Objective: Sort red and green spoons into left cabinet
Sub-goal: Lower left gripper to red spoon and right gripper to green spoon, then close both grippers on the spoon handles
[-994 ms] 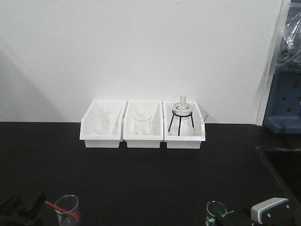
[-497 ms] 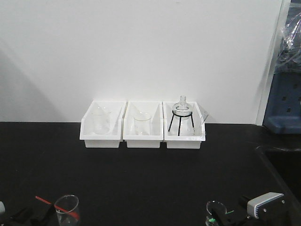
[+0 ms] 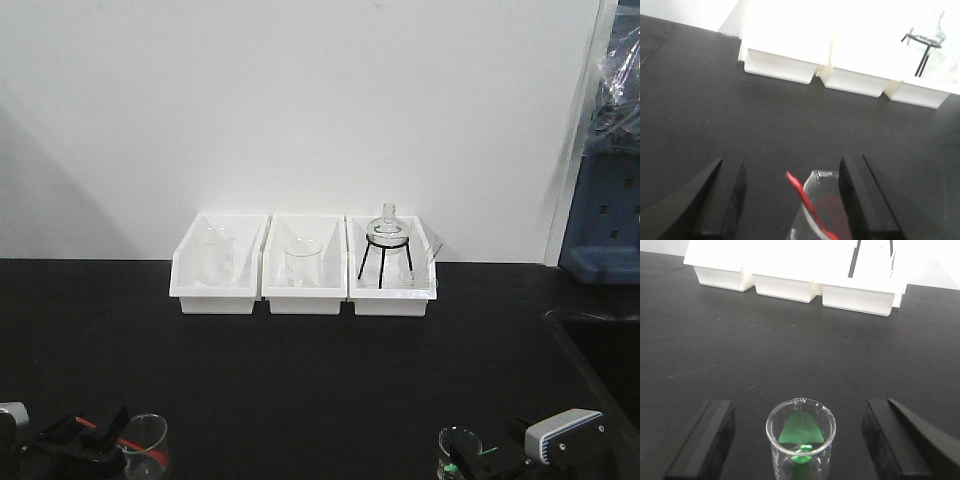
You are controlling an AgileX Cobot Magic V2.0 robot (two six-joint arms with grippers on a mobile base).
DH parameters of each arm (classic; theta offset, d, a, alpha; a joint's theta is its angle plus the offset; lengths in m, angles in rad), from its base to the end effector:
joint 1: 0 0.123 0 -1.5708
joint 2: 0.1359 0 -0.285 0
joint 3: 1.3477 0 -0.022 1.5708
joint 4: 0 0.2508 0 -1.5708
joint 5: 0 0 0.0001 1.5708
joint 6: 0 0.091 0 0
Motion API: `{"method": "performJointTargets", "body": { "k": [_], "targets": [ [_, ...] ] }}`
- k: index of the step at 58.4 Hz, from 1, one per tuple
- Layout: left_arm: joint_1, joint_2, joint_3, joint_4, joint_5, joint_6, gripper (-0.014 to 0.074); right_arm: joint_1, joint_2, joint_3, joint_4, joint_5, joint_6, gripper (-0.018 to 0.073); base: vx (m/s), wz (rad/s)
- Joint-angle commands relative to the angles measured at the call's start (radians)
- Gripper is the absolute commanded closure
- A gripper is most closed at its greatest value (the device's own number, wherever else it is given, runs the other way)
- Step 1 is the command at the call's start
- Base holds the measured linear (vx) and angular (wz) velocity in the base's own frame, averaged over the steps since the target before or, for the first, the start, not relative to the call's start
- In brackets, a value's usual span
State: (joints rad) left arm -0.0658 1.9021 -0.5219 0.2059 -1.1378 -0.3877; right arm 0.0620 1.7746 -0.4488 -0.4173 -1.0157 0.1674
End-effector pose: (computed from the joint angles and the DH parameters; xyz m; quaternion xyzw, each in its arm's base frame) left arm 0.3047 -0.0370 0.1277 -0.0289 0.7610 -0.1871 0.6205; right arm 0.2775 0.0486 0.1394 -0.1546 0.7736 0.1388 0.5986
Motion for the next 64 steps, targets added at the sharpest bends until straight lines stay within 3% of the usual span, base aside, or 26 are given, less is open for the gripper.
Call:
{"method": "performJointTargets", "body": {
  "k": [1,10,27,33,64],
  "targets": [
    [-0.005,-0.024,-0.023,-0.017,-0.237,-0.034,0.0075,-0.001,-0.033,-0.019,0.009,-0.072,-0.011,-0.0022,0.00,0.00],
    [-0.005,-0.013,-0.023,-0.015,-0.237,-0.045,0.0134,-0.001,-0.033,-0.019,0.009,-0.069,-0.011,-0.0022,0.00,0.00],
    [-0.005,-0.013,-0.023,-0.015,-0.238,-0.045,0.0386,-0.001,-0.033,-0.019,0.009,-0.069,-0.011,-0.0022,0.00,0.00],
    [-0.005,-0.013,-0.023,-0.015,-0.238,-0.045,0.0433,-0.001,-0.033,-0.019,0.009,-0.061,-0.011,-0.0013,0.00,0.00],
    [-0.005,-0.023,-0.023,-0.015,-0.238,-0.045,0.0461,-0.001,-0.033,-0.019,0.001,-0.063,-0.011,0.0176,0.00,0.00]
  ]
}}
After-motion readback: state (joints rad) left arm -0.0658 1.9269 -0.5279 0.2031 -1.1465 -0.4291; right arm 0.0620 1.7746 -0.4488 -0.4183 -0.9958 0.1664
